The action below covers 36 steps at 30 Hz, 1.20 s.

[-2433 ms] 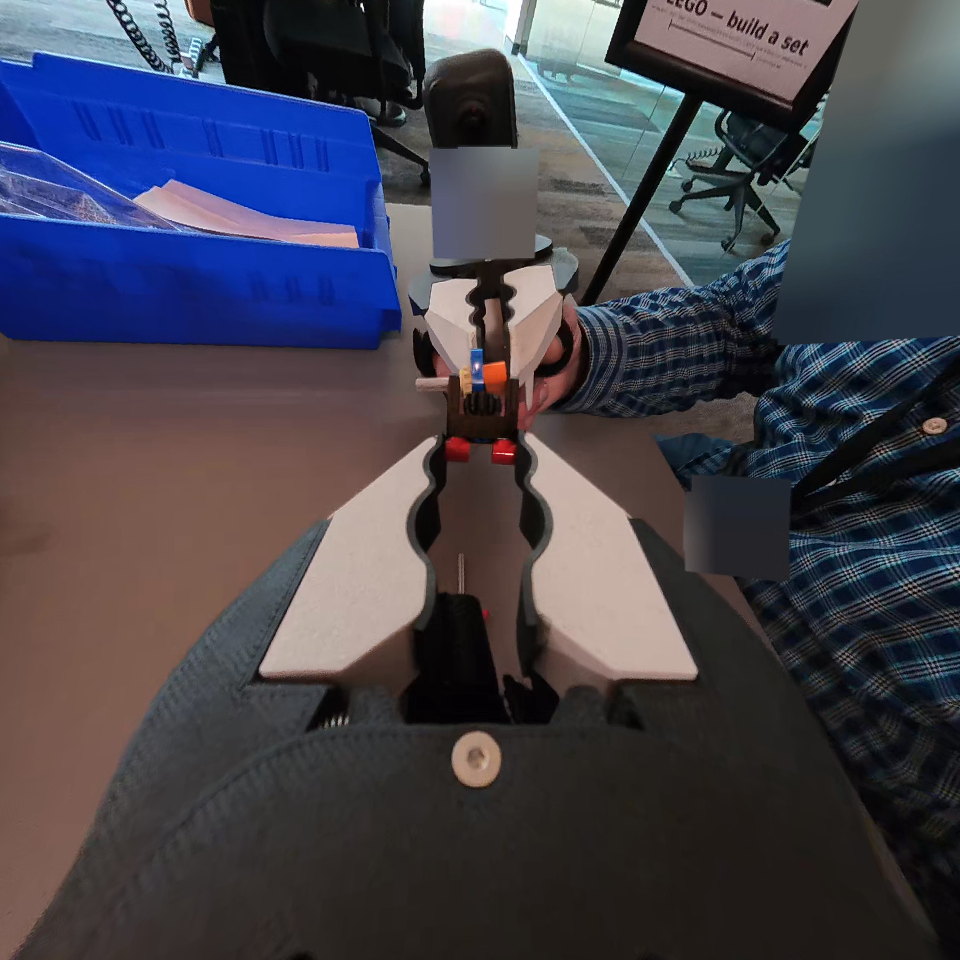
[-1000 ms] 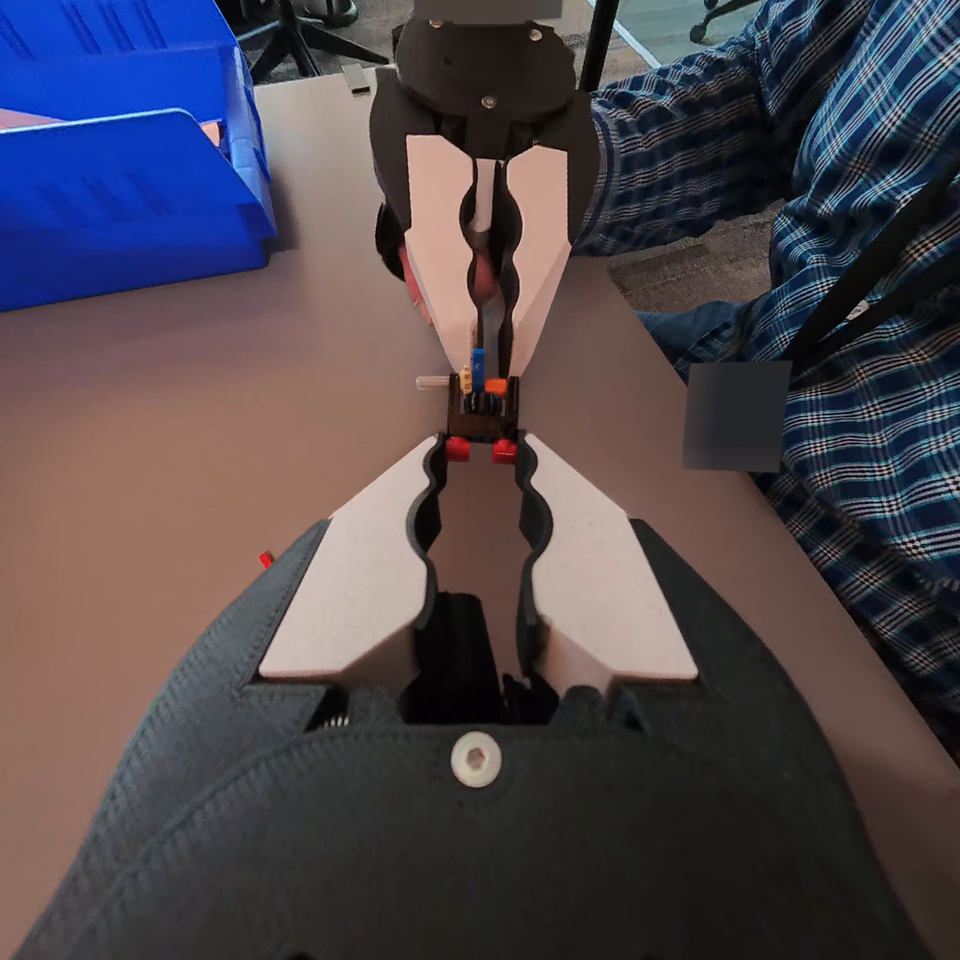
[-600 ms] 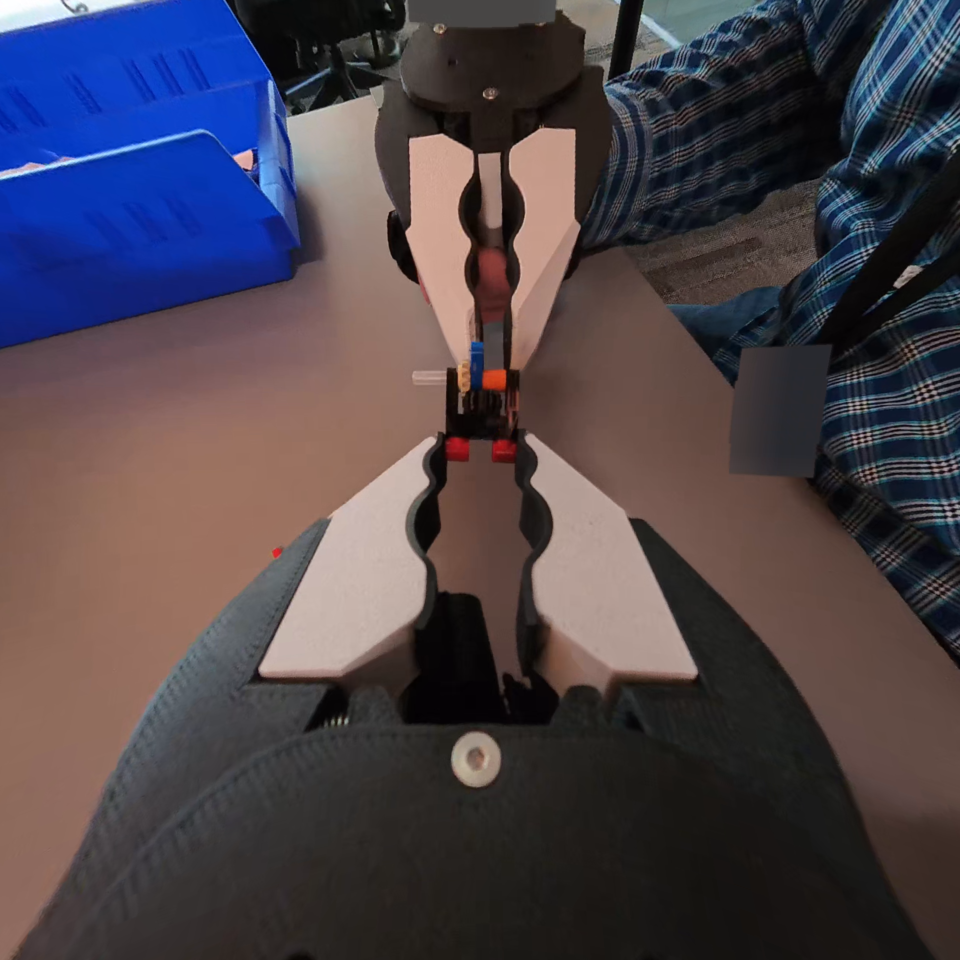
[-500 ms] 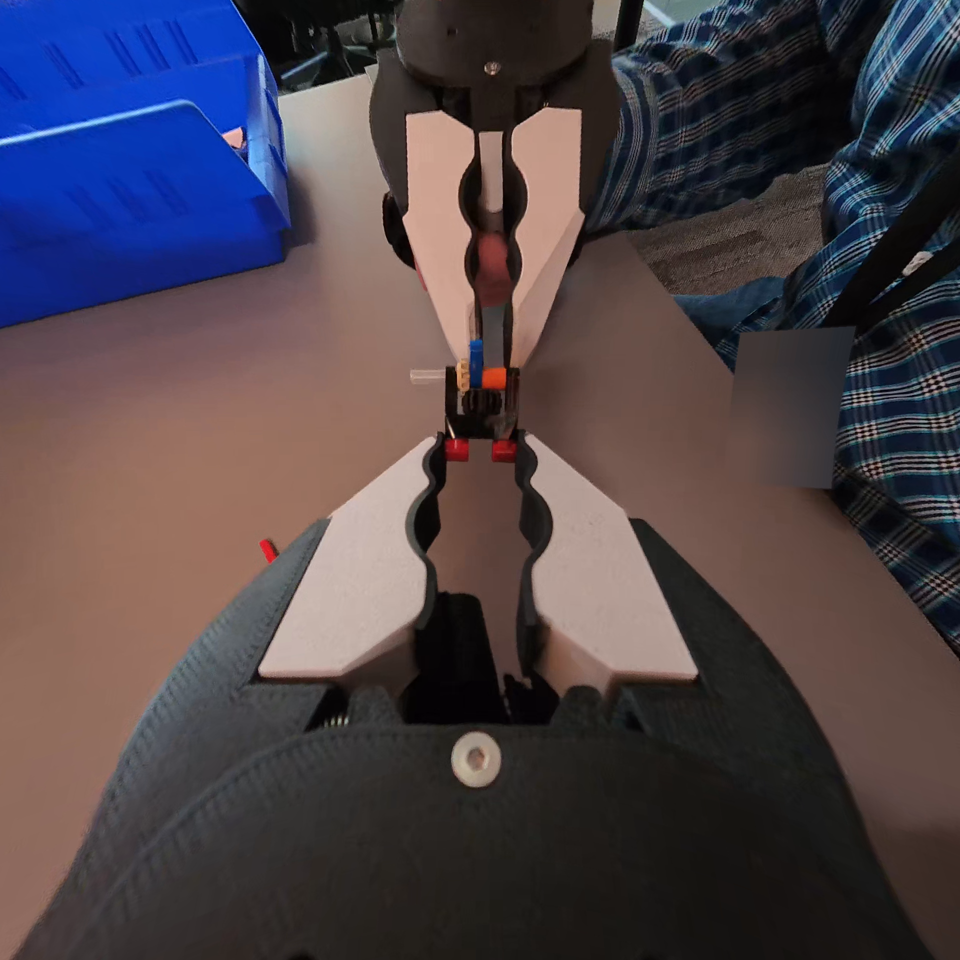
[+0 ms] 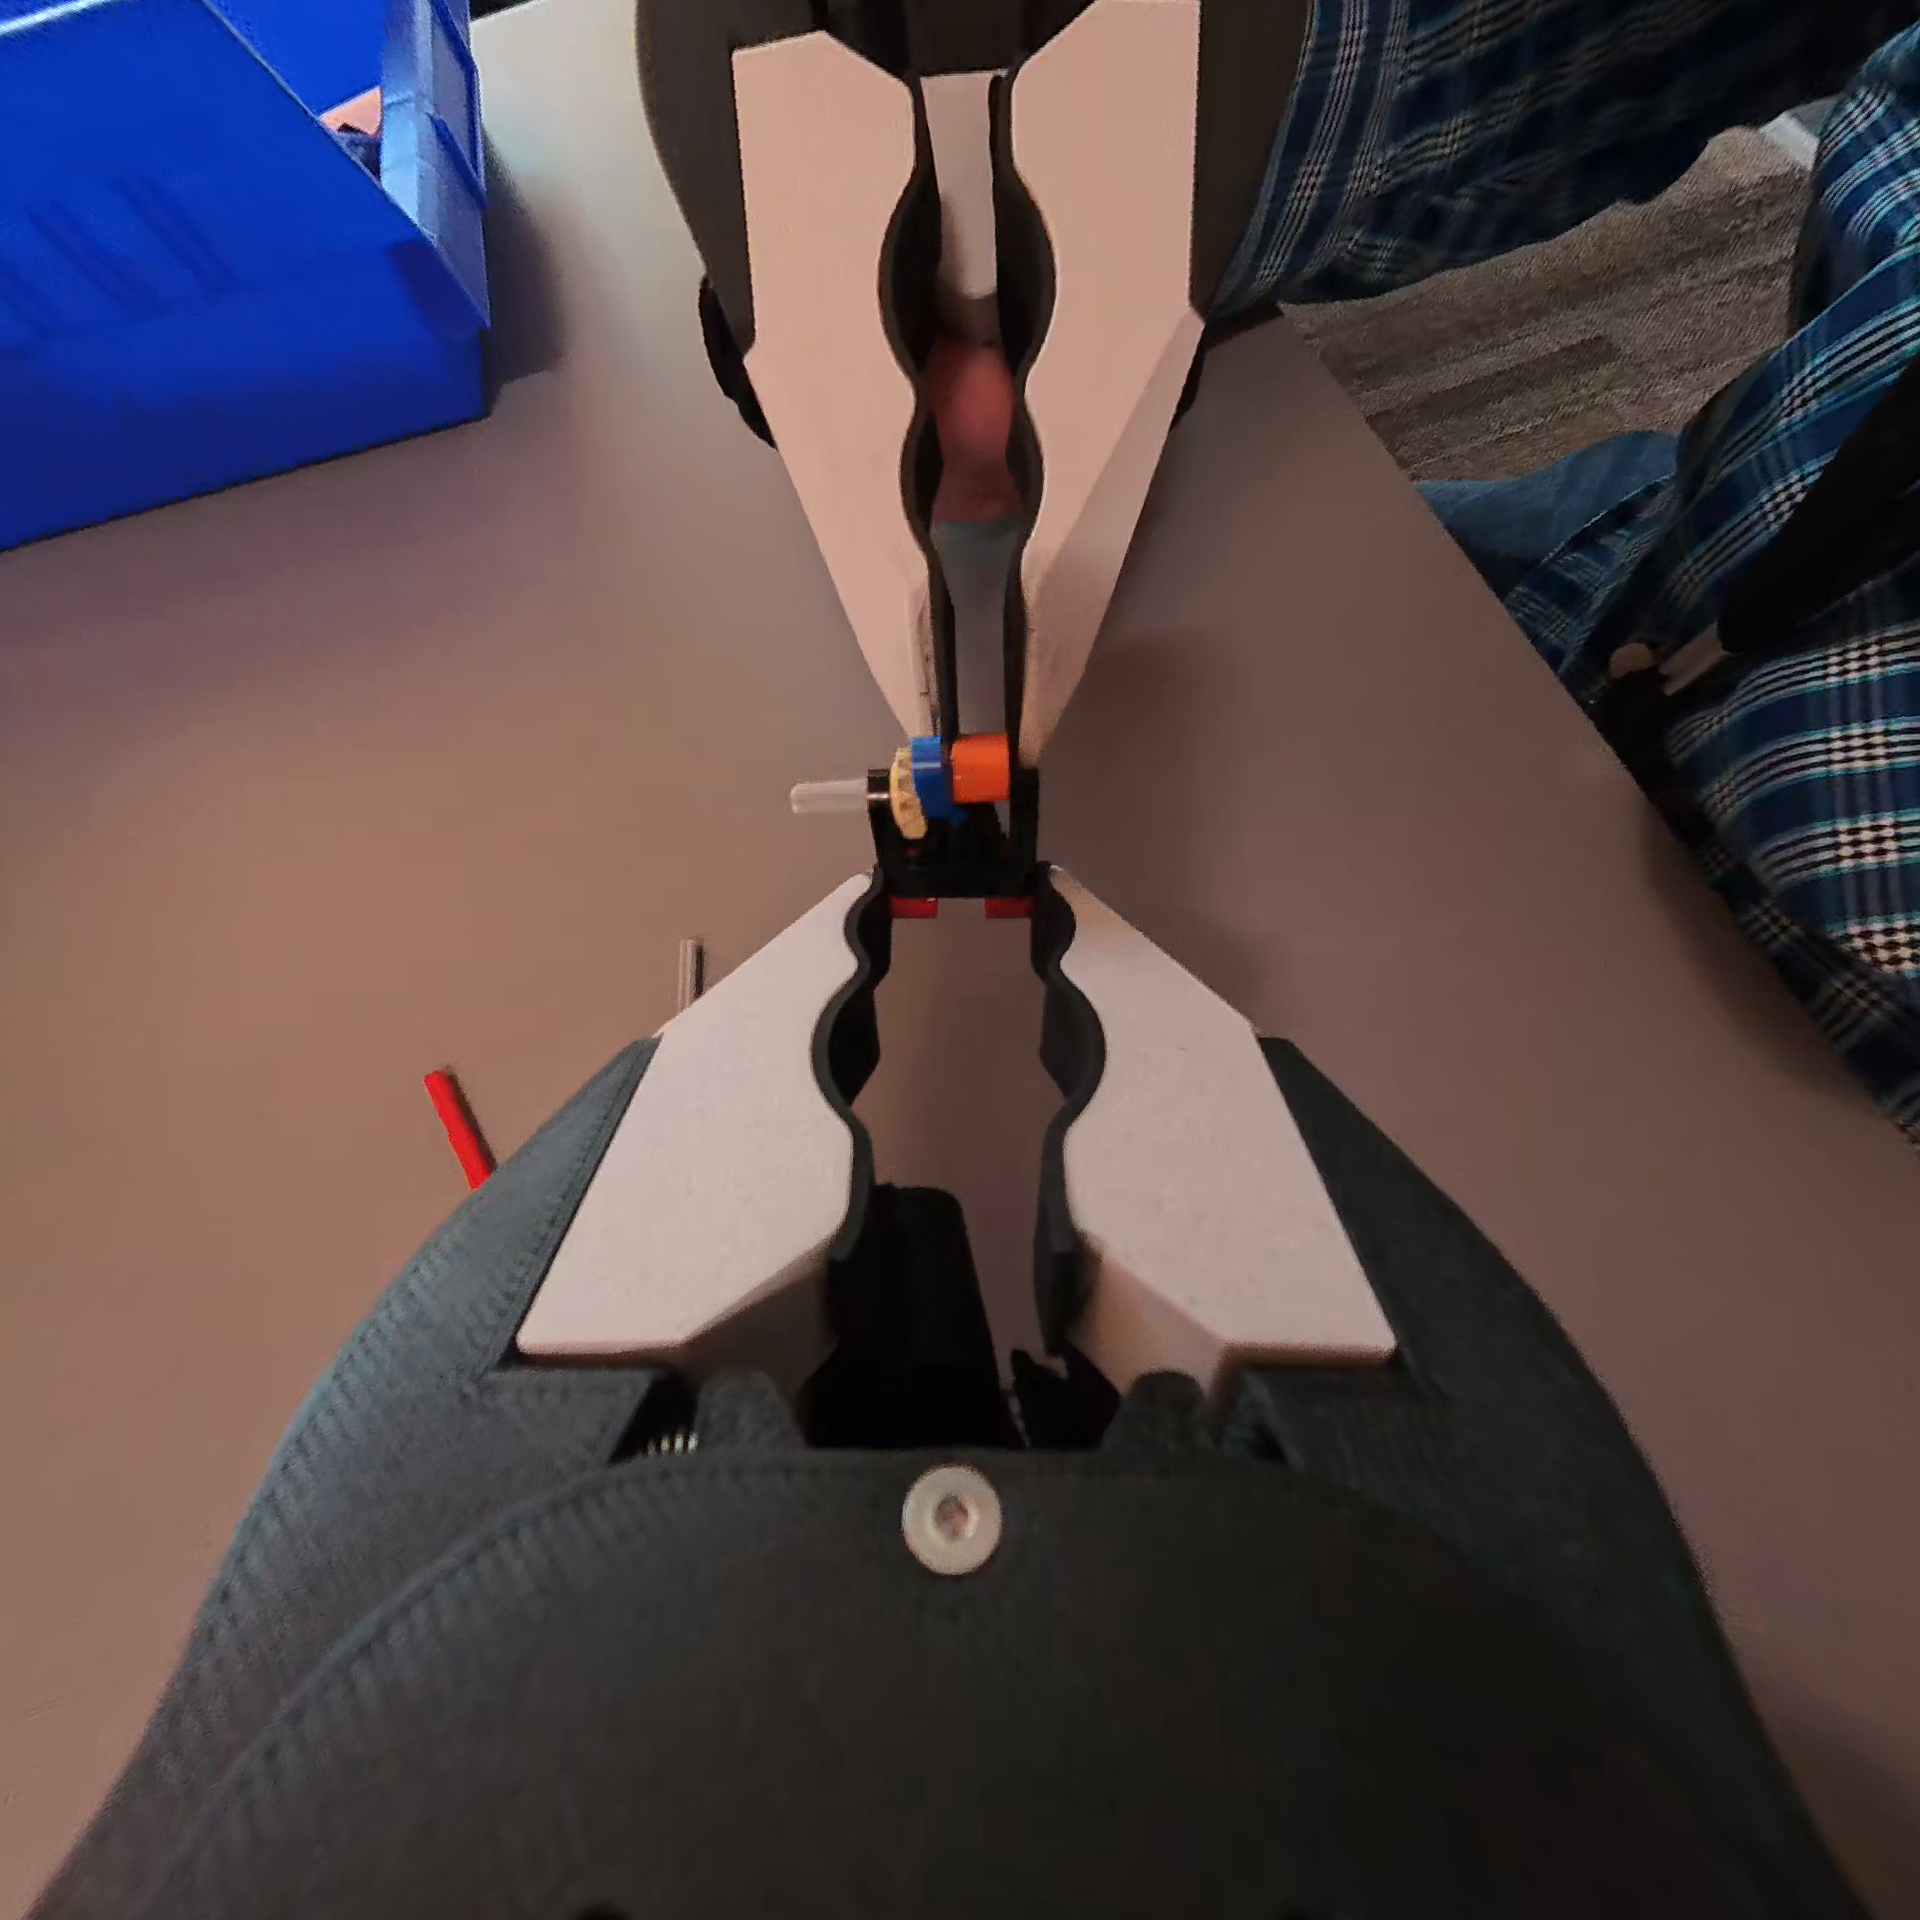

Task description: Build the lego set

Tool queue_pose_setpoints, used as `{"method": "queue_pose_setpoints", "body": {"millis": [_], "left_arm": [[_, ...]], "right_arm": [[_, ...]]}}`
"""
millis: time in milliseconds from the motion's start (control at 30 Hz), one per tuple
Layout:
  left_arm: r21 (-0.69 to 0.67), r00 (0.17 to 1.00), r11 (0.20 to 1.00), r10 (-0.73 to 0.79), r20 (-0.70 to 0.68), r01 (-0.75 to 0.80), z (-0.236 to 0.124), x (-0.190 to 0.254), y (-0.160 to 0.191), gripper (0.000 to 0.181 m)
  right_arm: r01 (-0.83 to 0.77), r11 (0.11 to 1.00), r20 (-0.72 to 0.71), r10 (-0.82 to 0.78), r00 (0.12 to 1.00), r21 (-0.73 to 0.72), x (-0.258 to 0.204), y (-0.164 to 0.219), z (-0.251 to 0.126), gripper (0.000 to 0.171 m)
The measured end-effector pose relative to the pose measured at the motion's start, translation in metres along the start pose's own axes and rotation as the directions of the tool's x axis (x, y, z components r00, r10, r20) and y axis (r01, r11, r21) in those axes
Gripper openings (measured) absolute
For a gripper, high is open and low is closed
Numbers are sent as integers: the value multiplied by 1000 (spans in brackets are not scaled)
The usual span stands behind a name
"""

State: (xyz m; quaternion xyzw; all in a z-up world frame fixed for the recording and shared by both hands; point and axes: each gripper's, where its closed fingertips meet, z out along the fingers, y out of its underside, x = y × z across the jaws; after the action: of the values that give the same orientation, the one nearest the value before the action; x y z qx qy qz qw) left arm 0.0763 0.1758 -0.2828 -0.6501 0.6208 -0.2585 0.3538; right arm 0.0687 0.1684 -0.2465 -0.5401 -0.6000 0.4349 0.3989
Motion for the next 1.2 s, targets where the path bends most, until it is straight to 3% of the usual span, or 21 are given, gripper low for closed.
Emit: {"method": "queue_pose_setpoints", "body": {"millis": [433, 933, 1200], "left_arm": [[-214, 992, 972, 115, 55, -101, 12, 1, 26, 25], [-214, 994, 975, 83, 67, -67, 15, 2, 32, 31], [-298, 996, 954, 60, 65, -38, 19, -1, 30, 38]], "right_arm": [[-7, 984, -8, 6, 1000, -177, -2, 31, 3, 4], [-16, 966, -13, 13, 1000, -257, 0, 46, 7, 4], [-47, 954, -28, 40, 999, -297, 0, 55, -2, 4]]}}
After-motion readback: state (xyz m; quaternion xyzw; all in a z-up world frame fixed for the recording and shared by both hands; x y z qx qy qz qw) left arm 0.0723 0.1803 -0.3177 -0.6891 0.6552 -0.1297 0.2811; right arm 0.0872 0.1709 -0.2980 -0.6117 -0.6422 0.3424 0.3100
